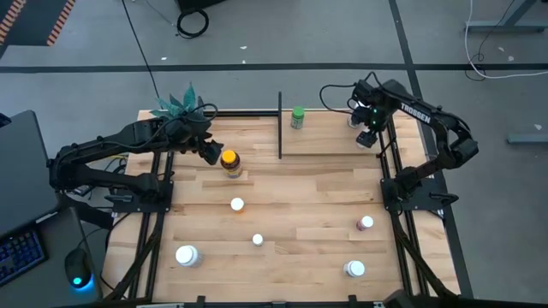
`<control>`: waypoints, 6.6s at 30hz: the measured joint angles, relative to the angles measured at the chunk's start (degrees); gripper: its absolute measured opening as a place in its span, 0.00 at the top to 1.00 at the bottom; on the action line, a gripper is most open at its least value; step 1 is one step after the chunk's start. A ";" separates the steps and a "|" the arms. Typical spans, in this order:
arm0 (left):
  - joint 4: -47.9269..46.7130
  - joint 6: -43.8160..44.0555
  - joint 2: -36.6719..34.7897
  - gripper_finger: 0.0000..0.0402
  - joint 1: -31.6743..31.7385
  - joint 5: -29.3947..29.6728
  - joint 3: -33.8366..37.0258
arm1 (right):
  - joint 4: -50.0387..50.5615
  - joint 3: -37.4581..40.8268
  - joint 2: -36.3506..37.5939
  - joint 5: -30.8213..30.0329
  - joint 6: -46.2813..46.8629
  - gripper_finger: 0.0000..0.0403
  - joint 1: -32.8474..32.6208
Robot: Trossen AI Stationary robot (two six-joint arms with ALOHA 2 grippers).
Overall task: Pick and place medicine bottles onto shelf by color
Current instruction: Put the white and blue pill bottle on the shelf, then put the yellow pill bottle on the shelf
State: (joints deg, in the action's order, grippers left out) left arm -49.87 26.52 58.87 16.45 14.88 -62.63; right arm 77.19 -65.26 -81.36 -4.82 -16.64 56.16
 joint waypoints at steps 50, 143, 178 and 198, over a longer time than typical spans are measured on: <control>-0.39 2.89 21.93 0.30 2.99 -8.29 0.02 | 2.33 -5.81 11.82 14.71 44.19 0.28 -30.93; -5.97 -30.48 65.70 0.30 -9.05 -17.73 -52.67 | 7.32 -5.81 18.90 14.95 54.13 0.28 -36.32; -40.16 -28.68 46.24 0.27 -9.62 -15.03 -61.73 | -18.07 -7.66 1.12 10.82 52.53 0.29 -50.43; -30.34 -17.92 17.85 0.27 -9.56 -13.53 -21.98 | -8.41 -32.30 -23.09 9.32 44.81 0.24 -49.98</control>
State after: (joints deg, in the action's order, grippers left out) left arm -80.20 8.60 76.72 6.90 1.34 -84.61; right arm 68.78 -97.56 -104.46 4.50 28.17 6.17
